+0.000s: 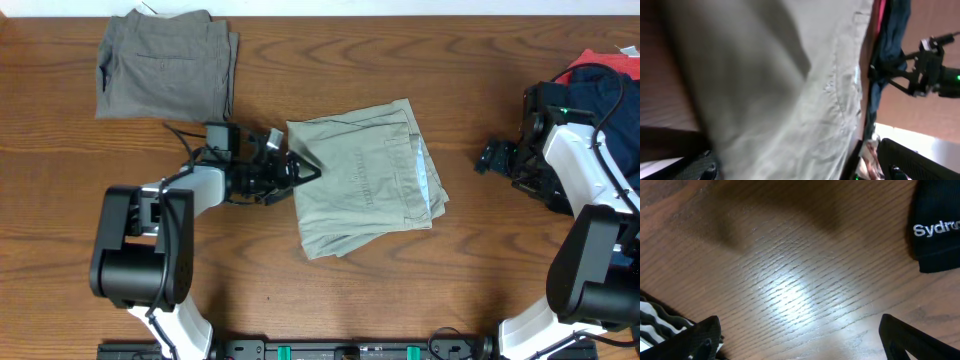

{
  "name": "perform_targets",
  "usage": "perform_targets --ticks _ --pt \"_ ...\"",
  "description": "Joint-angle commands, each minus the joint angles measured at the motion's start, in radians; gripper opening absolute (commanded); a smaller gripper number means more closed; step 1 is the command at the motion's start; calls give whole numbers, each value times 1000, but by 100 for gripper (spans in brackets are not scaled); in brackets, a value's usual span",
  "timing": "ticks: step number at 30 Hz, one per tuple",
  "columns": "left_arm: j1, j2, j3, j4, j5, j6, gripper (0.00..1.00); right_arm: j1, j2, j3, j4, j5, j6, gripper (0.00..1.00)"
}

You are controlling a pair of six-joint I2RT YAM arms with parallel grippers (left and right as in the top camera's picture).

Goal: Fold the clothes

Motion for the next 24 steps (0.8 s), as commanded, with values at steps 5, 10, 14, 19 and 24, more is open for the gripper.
perform_targets --ticks 5,10,14,19,24 --pt "-53 109 -64 -13 -210 -13 98 -3 -19 10 -1 10 0 99" --pt "-53 109 -64 -12 -237 -13 85 -3 -19 10 -1 10 0 99" --pt "-53 109 -63 -11 -244 -13 72 -3 -19 10 -1 10 0 99" --pt "-53 109 -57 -11 -248 -13 47 -3 -19 10 -1 10 0 99" --pt "-53 109 -23 -13 -247 -13 25 -3 -19 10 -1 10 0 99"
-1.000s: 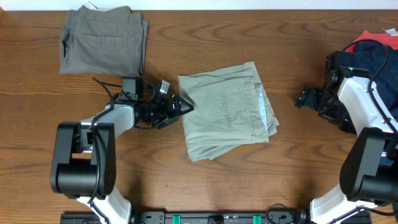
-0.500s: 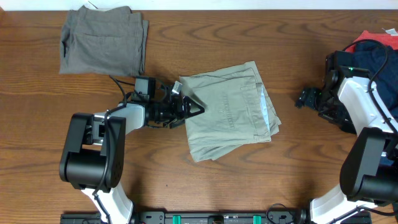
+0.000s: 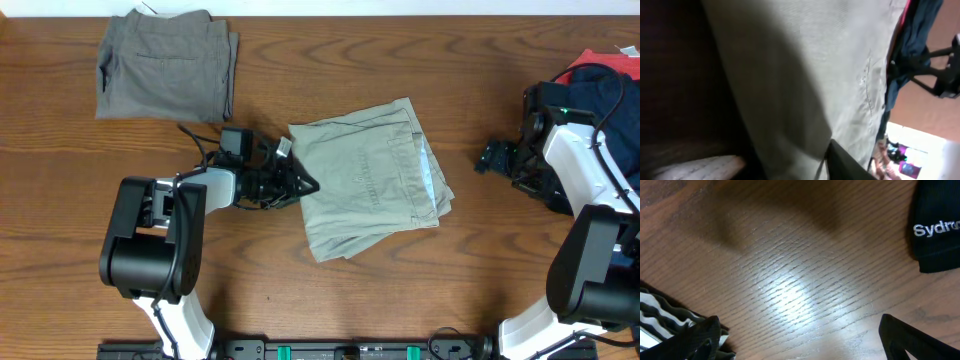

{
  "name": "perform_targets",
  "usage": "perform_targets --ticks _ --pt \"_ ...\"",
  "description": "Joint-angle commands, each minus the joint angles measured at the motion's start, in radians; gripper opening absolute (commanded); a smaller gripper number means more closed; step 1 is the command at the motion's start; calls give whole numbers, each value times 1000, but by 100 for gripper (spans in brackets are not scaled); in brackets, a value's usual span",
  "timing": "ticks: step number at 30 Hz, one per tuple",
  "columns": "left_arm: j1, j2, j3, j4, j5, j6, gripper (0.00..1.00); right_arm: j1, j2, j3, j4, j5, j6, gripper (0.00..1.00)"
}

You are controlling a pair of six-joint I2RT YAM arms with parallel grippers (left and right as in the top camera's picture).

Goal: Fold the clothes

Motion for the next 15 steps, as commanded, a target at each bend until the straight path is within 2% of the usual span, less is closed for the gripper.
perform_targets --ticks 1,3,5,9,15 --pt "-9 66 -6 -28 -171 14 19 -3 -19 10 -1 10 0 99" --pt "-9 66 19 -47 -171 26 9 -3 -19 10 -1 10 0 99" --pt "-9 66 54 -85 -171 55 6 -3 -19 10 -1 10 0 99" --pt "-9 66 122 -167 -208 119 6 -3 -19 10 -1 10 0 99" --pt "-8 66 277 -320 -402 245 6 -3 -19 10 -1 10 0 99"
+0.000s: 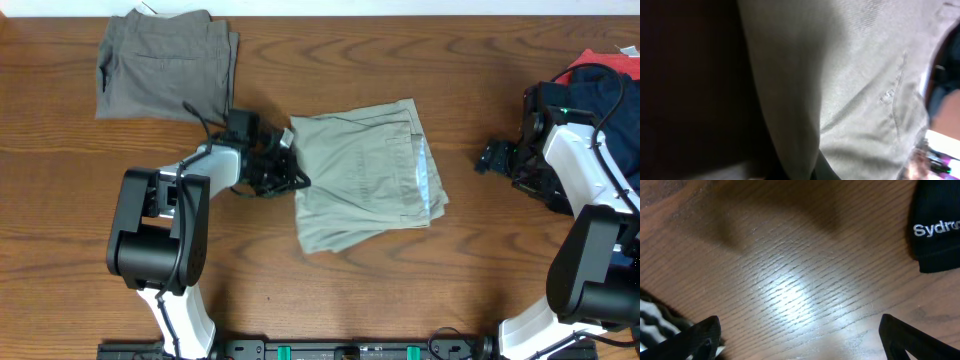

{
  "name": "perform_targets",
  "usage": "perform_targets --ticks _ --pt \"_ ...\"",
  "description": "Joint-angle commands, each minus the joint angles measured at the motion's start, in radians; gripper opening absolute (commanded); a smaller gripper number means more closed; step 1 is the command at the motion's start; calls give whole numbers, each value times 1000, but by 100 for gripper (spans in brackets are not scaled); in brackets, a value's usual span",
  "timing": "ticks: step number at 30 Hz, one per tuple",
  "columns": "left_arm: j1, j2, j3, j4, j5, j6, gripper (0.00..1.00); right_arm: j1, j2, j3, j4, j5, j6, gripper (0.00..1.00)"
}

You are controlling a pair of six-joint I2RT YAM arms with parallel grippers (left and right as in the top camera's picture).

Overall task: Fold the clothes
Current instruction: 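Drag the folded trousers up-left onto the grey garment stack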

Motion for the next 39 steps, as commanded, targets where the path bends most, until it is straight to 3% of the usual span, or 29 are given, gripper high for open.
perform_targets --ticks 1,10,23,39 --pt "8 23 93 -42 -239 108 6 -3 -19 10 -1 10 0 99" --pt "52 23 284 -50 -480 177 6 -3 -19 10 -1 10 0 99" --pt "187 23 529 -67 -512 333 6 -3 -19 10 -1 10 0 99" --pt "232 23 770 -125 -671 514 6 -3 -19 10 -1 10 0 99"
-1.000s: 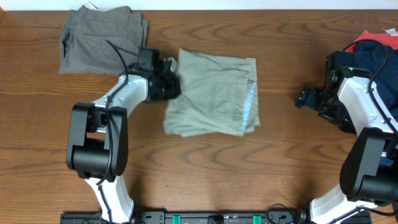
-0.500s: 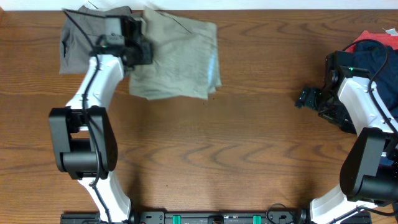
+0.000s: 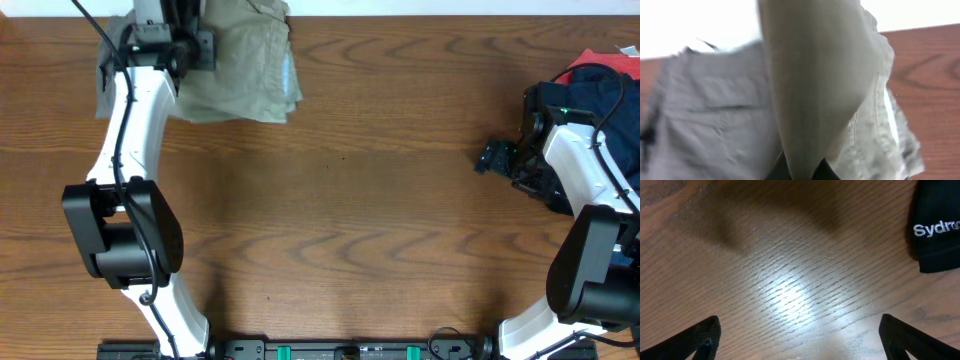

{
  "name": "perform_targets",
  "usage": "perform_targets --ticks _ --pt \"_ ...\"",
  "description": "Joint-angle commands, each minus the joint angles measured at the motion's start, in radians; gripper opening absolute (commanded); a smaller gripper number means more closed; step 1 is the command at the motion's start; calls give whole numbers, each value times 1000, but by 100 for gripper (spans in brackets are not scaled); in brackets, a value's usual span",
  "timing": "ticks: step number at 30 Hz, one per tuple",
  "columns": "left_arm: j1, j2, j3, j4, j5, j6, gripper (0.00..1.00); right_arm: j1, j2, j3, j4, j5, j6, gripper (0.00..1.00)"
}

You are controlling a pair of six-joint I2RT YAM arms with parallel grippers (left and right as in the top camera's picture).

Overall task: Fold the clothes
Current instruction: 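Drag the folded trousers up-left onto the grey garment stack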

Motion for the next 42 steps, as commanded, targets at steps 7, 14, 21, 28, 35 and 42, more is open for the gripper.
perform_targets --ticks 7,14,21,28,35,42 --pt "41 12 74 9 -83 115 6 -3 -19 10 -1 10 0 99" --pt "97 24 74 29 -82 115 6 -3 -19 10 -1 10 0 99" --pt "138 24 74 101 -82 116 6 -3 -19 10 -1 10 0 99" --pt "145 24 74 151 -82 116 6 -3 -19 10 -1 10 0 99" --pt "147 52 74 184 -83 116 6 -3 -19 10 -1 10 0 99" --pt "149 121 74 223 -125 116 6 -3 -19 10 -1 10 0 99"
